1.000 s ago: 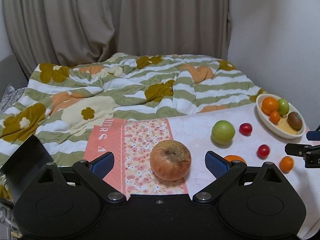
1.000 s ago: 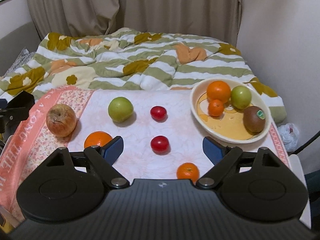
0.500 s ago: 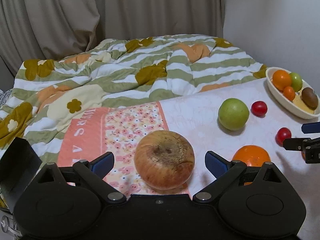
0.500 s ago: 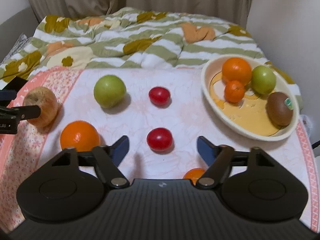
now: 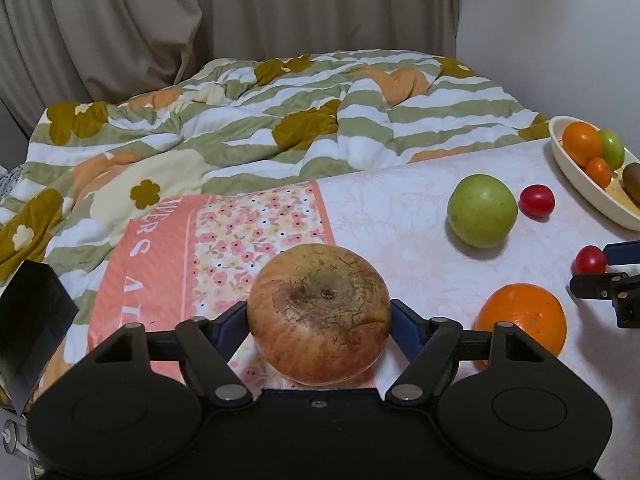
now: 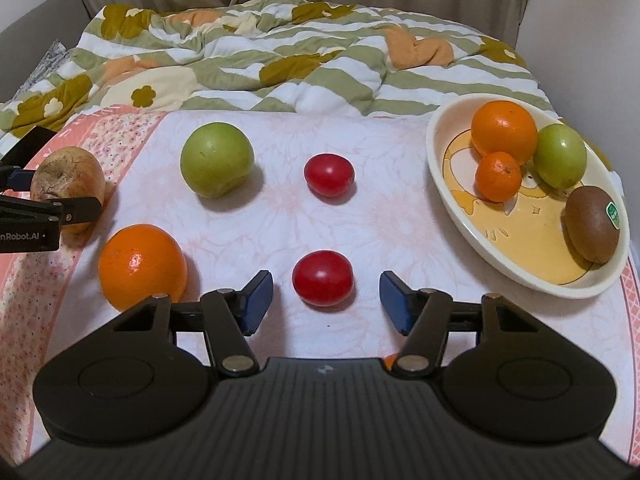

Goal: Organize fruits
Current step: 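Grasp the large brownish apple with the left tool while the right tool grasps a red tomato, then carry the apple and tomato into the cream bowl and open both tools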

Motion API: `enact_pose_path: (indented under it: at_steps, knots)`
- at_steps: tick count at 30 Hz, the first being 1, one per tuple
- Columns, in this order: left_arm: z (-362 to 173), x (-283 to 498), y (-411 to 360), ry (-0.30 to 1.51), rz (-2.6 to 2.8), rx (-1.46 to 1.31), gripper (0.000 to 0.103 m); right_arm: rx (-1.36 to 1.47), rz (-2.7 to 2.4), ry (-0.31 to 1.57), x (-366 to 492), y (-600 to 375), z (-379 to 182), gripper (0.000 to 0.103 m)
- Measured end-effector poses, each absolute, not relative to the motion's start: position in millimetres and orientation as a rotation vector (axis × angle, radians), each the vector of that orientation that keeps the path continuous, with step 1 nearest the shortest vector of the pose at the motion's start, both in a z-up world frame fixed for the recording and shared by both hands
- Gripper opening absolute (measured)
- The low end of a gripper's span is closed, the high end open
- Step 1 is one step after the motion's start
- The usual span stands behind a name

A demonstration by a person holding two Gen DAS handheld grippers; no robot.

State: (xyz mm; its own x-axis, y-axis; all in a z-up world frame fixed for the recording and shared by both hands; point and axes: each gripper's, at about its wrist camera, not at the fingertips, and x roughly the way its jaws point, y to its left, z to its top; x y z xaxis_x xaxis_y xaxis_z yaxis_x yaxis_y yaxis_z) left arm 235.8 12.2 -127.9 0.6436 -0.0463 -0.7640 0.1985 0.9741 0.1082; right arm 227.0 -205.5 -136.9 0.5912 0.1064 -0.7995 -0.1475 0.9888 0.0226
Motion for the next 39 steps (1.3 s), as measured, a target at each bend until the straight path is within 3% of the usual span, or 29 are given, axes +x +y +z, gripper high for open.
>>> enact_pose_path:
  at_steps: [10, 14, 26, 39]
  knots:
    - [-124.1, 224.7, 17.2, 0.862, -0.135, 0.157, 0.077, -0.051, 0.161, 0.933, 231.8, -203.4, -139.8, 0.065]
    - [-123.2, 218.1, 18.9, 0.857, -0.138, 0.152, 0.077, -0.062, 0.17, 0.928, 232.2, -201.3, -139.8, 0.048]
    - [-105.5, 187.1, 18.3, 0.828, -0.152, 0.109, 0.077, -0.055, 0.165, 0.889, 216.5, -199.8, -121.2, 0.048]
    - [-49.7, 146.2, 1.3, 0.727, -0.212, 0.097, 0.077, 0.004, 0.091, 0.809, 166.4, -210.4, -57.6, 0.048]
